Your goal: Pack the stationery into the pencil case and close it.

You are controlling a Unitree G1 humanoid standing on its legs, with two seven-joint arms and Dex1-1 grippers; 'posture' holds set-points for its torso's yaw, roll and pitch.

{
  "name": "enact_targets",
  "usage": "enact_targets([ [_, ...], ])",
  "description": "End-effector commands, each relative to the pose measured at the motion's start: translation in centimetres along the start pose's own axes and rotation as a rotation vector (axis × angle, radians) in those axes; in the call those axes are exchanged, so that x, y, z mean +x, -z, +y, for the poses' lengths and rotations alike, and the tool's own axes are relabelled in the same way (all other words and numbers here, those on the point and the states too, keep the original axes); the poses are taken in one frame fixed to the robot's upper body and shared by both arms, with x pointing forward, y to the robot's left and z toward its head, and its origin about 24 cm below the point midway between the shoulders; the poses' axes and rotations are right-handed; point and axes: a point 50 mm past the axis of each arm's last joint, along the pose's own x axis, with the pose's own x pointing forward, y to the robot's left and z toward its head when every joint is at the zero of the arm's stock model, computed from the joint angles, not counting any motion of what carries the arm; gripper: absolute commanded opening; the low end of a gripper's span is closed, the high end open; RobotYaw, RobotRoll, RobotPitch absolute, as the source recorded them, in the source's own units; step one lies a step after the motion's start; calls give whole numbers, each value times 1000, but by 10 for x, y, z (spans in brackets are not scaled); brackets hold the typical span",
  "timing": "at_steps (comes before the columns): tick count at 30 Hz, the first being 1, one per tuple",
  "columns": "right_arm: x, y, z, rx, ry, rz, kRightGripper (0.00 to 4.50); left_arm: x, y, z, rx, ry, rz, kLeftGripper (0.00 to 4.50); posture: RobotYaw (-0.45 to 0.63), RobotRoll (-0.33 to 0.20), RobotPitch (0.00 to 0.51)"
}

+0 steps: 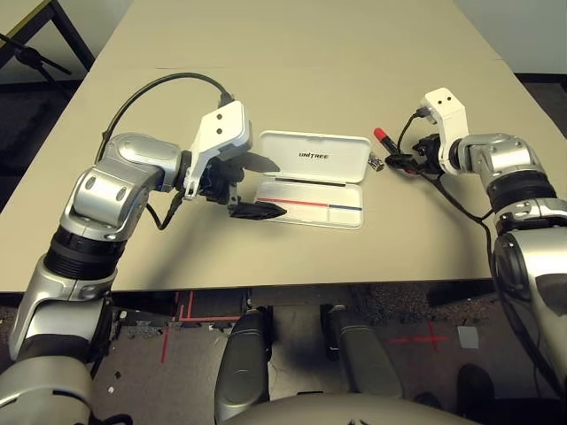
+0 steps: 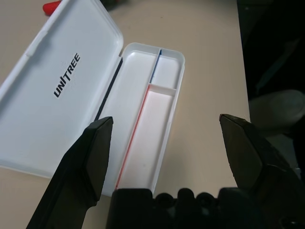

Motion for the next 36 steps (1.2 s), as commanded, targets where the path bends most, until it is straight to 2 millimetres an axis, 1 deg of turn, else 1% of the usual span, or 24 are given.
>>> enact_targets([
  [1,6,11,4,22,-16,53,2096,0,-2,-3,8,7,0,4500,55,0,185],
  [2,7,11,5,23,-19,52,1634,-1,-1,-3,8,7,1,4500,53,0,186],
  [5,8,12,6,24,-23,48,552,-1,0,-3,5,9,6,4500,43,0,187],
  [8,7,12,5,28,-19,36,535,-2,4,-3,-6,26,13,4500,32,0,187],
  [11,1,8,3,31,-29,16,535,-2,8,-5,-16,51,26,4500,13,0,190],
  [17,-21,6,-9,-7,-40,-59,535,-2,11,-2,-21,52,20,4500,2,0,192],
  [22,-45,7,-14,-40,-141,-136,535,-4,14,-1,-25,56,23,4500,-12,0,195],
  [24,-59,5,-14,-95,-192,-163,535,-5,16,0,-27,54,24,4500,-14,0,196],
  [26,-70,7,-14,-176,-203,-180,535,-5,17,0,-28,51,26,4500,-20,0,195],
  [31,-104,17,-11,-261,-326,-49,535,-7,19,2,-22,33,24,4500,-28,0,193],
  [34,-124,17,-9,-311,-419,12,535,-10,21,3,-23,21,24,4500,-35,0,192],
  [36,-132,14,-4,-347,-486,33,535,-12,22,4,-24,12,25,4500,-35,0,192],
])
